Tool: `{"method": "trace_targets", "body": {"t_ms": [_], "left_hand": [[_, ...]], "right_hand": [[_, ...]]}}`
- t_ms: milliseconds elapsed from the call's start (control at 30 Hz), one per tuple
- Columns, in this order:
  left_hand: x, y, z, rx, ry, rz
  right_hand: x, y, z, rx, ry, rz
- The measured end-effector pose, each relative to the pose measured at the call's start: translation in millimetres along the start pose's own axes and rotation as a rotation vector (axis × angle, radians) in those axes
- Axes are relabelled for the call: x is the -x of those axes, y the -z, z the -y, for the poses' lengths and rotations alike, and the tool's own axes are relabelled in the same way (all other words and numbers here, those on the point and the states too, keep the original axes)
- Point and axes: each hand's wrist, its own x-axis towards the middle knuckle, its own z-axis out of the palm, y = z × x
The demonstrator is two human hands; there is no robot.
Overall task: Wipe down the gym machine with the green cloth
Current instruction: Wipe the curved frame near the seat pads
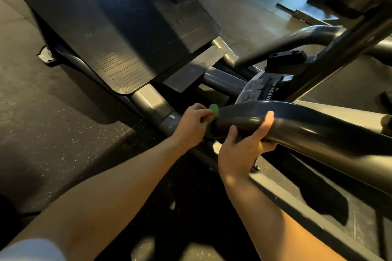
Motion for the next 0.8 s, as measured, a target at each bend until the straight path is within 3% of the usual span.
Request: {"method": "trace_targets", "body": {"t_ms": [67, 133, 233, 367, 433, 533, 700, 800], "left_hand": [[1, -4, -18, 0.057, -0.126, 0.002], [0, -9, -18, 0.152, -0.142, 0.002], [-2, -9, 10, 0.268, 0.040, -0.004], [-6, -2, 58, 0.204, 0.389, -0.049], [-9, -4, 68, 0.152, 0.449, -0.065], [-6, -6, 49, 0.181, 0.383, -0.083], [7, -15, 2, 0.367, 0.091, -0.056], [2, -17, 17, 0.378, 0.074, -0.050]], "right_hand": [[-1, 0, -2, 0.008, 0.021, 0.005], [-1, 0, -4, 0.022, 0.030, 0.007], [0, 0, -6, 0.030, 0.031, 0.018], [2, -2, -4, 0.034, 0.033, 0.043], [4, -2, -2, 0.042, 0.042, 0.055], [6, -2, 0, 0.042, 0.021, 0.089], [7, -7, 3, 0.075, -0.004, 0.087], [7, -9, 2, 0.066, -0.007, 0.081]]}}
